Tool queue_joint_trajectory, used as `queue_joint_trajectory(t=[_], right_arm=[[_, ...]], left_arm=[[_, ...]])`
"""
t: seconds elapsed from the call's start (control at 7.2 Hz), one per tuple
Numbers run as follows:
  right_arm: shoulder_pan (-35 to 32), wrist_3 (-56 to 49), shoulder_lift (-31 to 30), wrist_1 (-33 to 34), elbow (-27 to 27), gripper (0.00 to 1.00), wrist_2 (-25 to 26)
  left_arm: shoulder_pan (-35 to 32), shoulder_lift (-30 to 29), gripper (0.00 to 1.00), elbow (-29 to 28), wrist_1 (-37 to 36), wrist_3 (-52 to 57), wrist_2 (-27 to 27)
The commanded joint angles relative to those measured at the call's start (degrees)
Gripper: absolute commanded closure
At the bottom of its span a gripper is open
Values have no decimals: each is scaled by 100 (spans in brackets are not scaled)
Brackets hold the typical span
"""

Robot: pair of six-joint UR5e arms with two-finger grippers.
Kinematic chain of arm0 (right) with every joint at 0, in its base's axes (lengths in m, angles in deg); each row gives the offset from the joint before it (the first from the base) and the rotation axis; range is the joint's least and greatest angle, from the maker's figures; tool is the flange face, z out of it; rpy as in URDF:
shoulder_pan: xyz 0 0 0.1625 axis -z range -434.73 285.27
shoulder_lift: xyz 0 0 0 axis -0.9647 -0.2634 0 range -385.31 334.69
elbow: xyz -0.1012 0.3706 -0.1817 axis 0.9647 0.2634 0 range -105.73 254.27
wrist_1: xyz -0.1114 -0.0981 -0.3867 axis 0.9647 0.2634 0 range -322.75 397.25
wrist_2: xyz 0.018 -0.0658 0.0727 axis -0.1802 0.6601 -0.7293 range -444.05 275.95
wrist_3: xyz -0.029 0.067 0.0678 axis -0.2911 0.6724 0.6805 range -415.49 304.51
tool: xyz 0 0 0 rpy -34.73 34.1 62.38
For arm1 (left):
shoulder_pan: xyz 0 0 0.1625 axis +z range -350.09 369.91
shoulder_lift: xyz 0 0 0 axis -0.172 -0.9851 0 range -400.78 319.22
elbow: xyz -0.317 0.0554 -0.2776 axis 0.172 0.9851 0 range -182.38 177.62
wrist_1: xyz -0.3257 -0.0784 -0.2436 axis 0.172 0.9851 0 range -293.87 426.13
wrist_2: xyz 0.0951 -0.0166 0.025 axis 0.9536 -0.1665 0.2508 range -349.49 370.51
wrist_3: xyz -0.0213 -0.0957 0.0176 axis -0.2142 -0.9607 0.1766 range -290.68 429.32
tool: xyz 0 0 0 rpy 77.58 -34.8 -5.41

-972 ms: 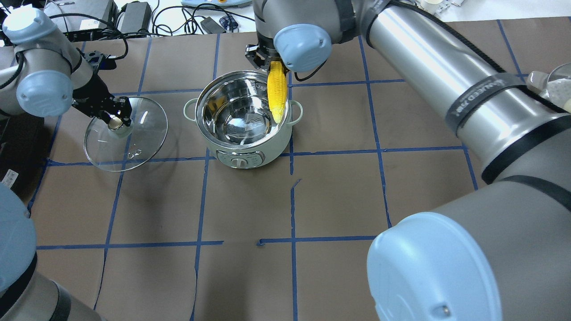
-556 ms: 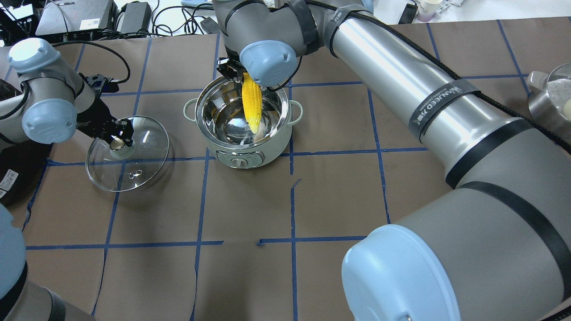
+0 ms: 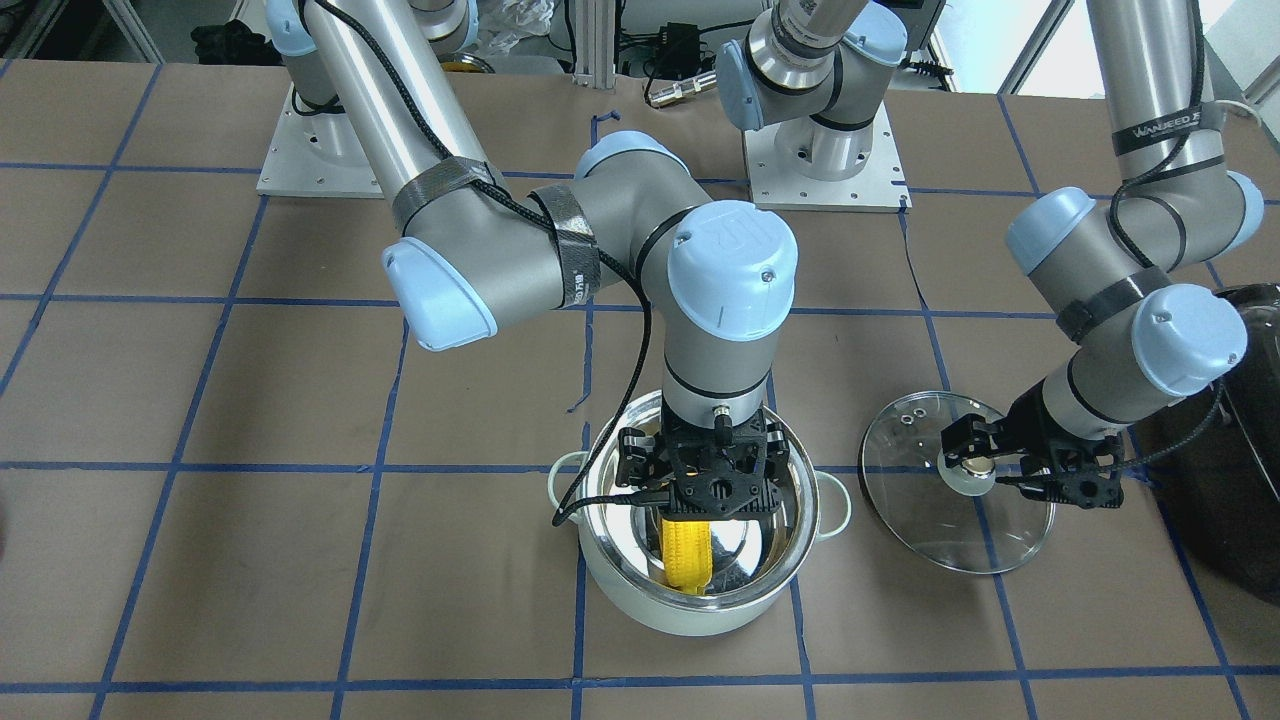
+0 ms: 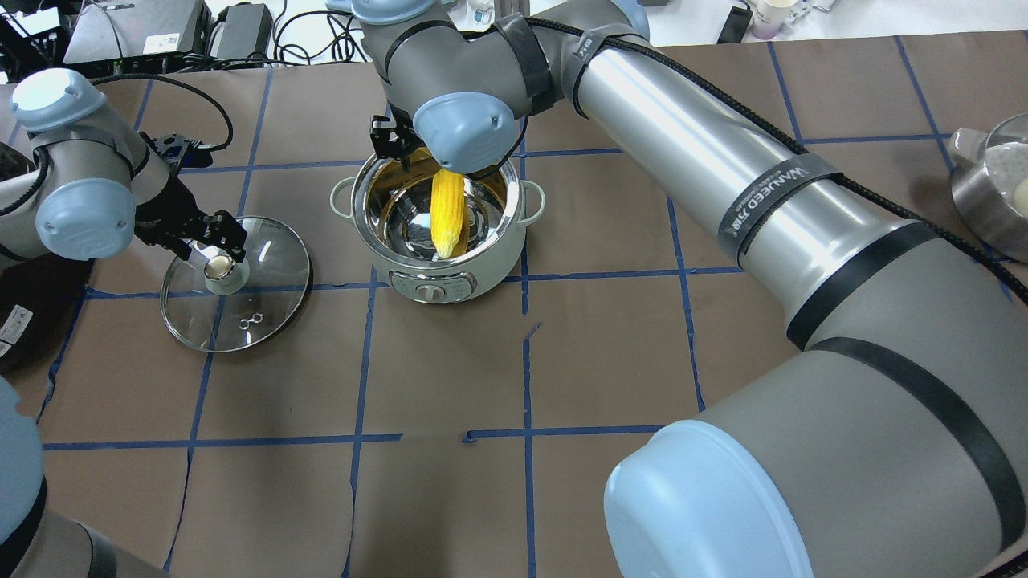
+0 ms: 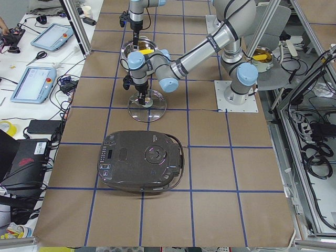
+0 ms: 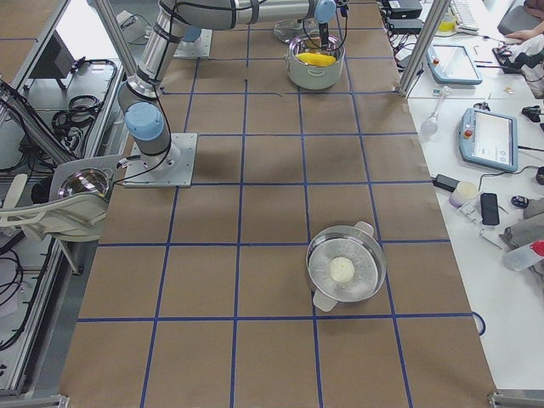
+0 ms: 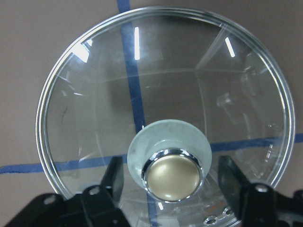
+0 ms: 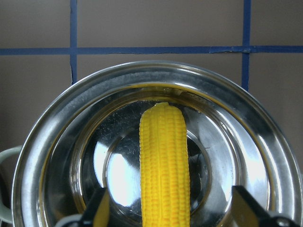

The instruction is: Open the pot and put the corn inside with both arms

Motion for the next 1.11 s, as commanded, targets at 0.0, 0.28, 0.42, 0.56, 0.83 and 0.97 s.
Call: queue_joint_trajectory(t=[0.0, 0.28, 0.42, 0.56, 0.83, 0.97], right_arm=[[443, -162, -382, -768, -70, 0, 273], [1067, -426, -1014, -941, -445, 0, 144], [1427, -496, -1331, -968, -796, 0, 48], [1813, -915, -1725, -959, -1200, 0, -101], [2613, -2160, -2525, -985, -1930, 0, -85], [2713, -2280, -2947, -1003, -2316, 0, -32]], left_arm=[[-163, 404, 0, -338, 819, -75, 66], [-855, 827, 0, -1713, 2916, -694, 92], [-1363, 1003, 0, -2312, 3597, -1352, 92], [-1856, 1196, 0, -2466, 3726, -1994, 110], [-2281, 1453, 0, -2433, 3692, -2316, 145], [-2343, 1523, 0, -2354, 3675, -2334, 136]])
